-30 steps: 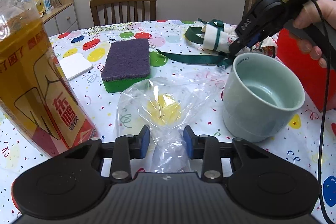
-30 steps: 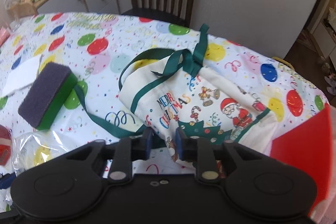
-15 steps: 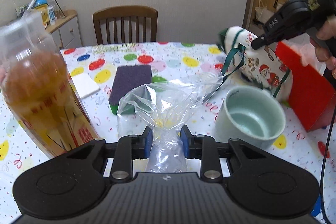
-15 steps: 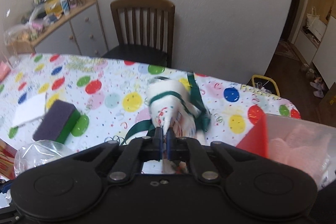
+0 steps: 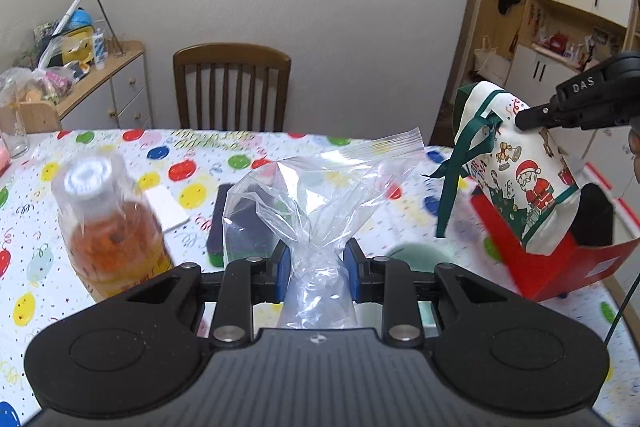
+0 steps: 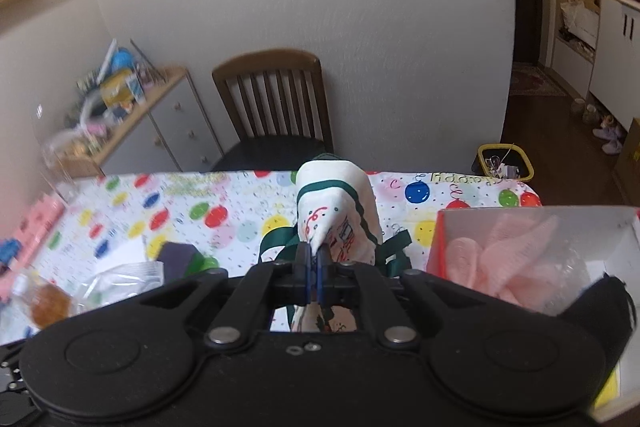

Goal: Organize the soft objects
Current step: 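Lift and carry the tote bag and plastic bag with both grippers over the shoebox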

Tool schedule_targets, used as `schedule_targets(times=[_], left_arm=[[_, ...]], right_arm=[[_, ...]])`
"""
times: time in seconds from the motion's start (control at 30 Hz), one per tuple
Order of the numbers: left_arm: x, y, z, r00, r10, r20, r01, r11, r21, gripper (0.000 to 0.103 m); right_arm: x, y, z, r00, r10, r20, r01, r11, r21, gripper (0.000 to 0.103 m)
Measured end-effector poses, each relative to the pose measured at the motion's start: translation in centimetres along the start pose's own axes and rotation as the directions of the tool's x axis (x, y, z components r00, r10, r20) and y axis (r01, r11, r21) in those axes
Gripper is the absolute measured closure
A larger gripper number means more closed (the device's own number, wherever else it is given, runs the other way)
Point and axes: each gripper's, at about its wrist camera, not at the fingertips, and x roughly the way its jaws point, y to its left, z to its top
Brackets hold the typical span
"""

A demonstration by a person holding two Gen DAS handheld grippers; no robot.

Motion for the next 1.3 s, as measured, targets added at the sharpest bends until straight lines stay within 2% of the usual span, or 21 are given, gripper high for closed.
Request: schedule_targets(times=[0.17, 0.3, 0.47, 0.67, 0.97, 1.3], left_arm=[[-2.0, -1.7, 1.9, 0.999, -0.049, 0.010, 0.049, 0.999, 0.001, 0.076], [-3.3, -3.8, 3.1, 0.996, -0.080, 0.032, 0.079, 0.996, 0.040, 0.076], [-4.2, -7.2, 4.4, 0.991, -0.121, 0.053, 0.117, 0.990, 0.073, 0.076], [-4.0, -11.9, 5.6, 0.984, -0.173, 0.040, 0.169, 0.982, 0.085, 0.076], [-2.1, -19.3, 6.6, 0.977, -0.211, 0.018, 0.208, 0.972, 0.111, 0.076], [2.6, -26.4, 6.9, 0.970, -0.238, -0.048, 0.242, 0.961, 0.132, 0.076]], right_arm=[[-3.9, -1.4, 0.3, 0.999, 0.030, 0.033, -0.031, 0.998, 0.045, 0.101], [-6.6, -2.9, 0.3, 0.997, 0.041, 0.061, -0.045, 0.997, 0.068, 0.101], [-9.8, -4.9, 0.4, 0.995, 0.049, 0.091, -0.056, 0.995, 0.081, 0.101], [-12.4, -8.2, 0.2, 0.993, 0.031, 0.118, -0.041, 0.995, 0.087, 0.101], [-14.1, -14.8, -0.2, 0.991, 0.000, 0.135, -0.018, 0.991, 0.133, 0.101], [-12.8, -21.4, -0.6, 0.994, -0.032, 0.109, 0.014, 0.986, 0.169, 0.101]])
